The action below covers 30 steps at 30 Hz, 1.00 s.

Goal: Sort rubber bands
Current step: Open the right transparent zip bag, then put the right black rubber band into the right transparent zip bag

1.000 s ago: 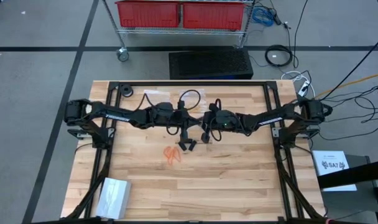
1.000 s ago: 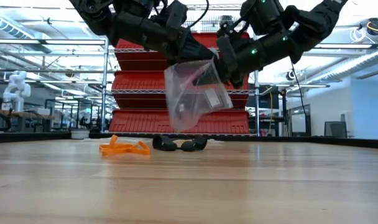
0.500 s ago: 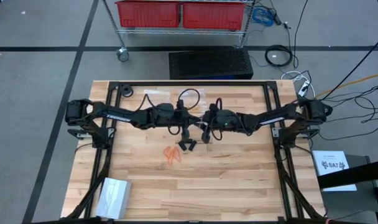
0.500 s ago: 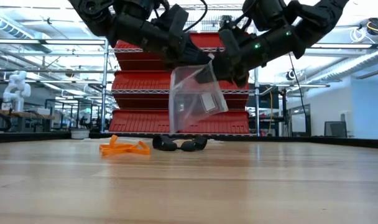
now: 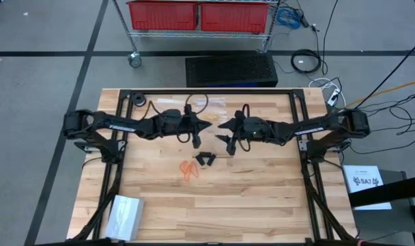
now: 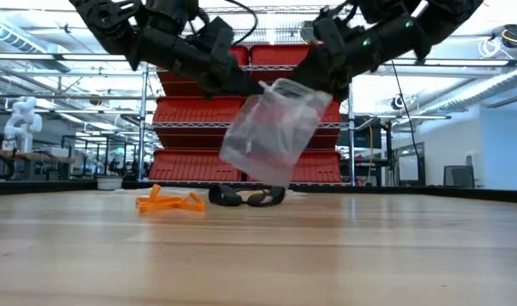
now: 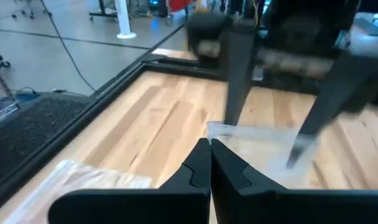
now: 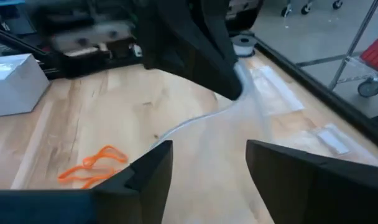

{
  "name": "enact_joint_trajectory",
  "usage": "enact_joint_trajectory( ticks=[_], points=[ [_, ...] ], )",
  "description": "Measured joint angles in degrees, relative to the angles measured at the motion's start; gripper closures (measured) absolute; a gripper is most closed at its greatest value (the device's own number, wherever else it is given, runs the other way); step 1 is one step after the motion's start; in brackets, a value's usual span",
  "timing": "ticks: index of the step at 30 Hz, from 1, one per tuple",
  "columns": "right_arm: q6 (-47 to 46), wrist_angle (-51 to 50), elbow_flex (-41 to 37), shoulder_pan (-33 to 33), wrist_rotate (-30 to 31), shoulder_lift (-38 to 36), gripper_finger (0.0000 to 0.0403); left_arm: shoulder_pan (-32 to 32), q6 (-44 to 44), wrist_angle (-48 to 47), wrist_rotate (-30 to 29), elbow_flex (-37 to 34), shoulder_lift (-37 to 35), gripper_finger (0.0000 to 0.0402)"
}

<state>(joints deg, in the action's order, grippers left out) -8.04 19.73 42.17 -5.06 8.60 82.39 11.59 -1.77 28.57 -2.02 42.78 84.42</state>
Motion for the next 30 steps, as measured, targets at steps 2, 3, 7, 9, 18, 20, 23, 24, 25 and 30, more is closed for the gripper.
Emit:
enact_joint_trajectory(
  ticks=[2, 3, 7, 9, 18, 20, 23, 24, 25, 30],
  points=[
    [0.9, -2.0, 0.0, 0.0, 0.0, -2.3, 0.0204, 0.7, 0.8, -0.2, -0.1, -1.7, -1.6, 0.0402],
    [1.3, -3.2, 0.0, 0.0, 0.0, -3.7, 0.0204, 1.1, 0.8, 0.1, -0.1, -2.3, -2.5, 0.0402],
    [2.1, -9.3, 0.1, 0.4, -1.2, -8.6, 0.0204, 2.4, 1.2, -0.6, 0.0, -4.5, -5.1, 0.0402],
    [1.9, -11.7, 0.1, 1.1, -3.1, -10.0, 0.0204, 3.4, 2.0, -0.6, 0.0, -5.4, -6.5, 0.0402],
    [-8.3, -15.1, 0.0, 7.6, -4.6, -1.1, 0.0204, 6.8, 3.9, -3.6, 0.0, -6.5, -10.6, 0.0402],
    [-11.8, -12.9, 0.1, 7.9, -4.6, 2.3, 0.0204, 7.2, 4.3, -4.0, 0.1, -6.5, -10.7, 0.0402],
    [-17.4, -10.8, 0.0, 7.7, -4.4, 7.5, 0.0204, 7.4, 5.2, -5.2, 0.2, -6.5, -10.8, 0.0402],
    [-18.7, -9.9, 0.0, 7.7, -4.3, 9.0, 0.0204, 7.4, 5.2, -5.5, 0.2, -6.5, -10.7, 0.0402],
    [-19.8, -8.5, 0.0, 7.7, -4.2, 10.5, 0.0204, 7.4, 5.2, -5.3, 0.2, -6.5, -10.6, 0.0402],
    [-23.7, -2.5, 0.0, 7.4, -4.0, 17.4, 0.0204, 7.4, 5.6, -5.7, 0.3, -6.5, -10.6, 0.0402]
  ],
)
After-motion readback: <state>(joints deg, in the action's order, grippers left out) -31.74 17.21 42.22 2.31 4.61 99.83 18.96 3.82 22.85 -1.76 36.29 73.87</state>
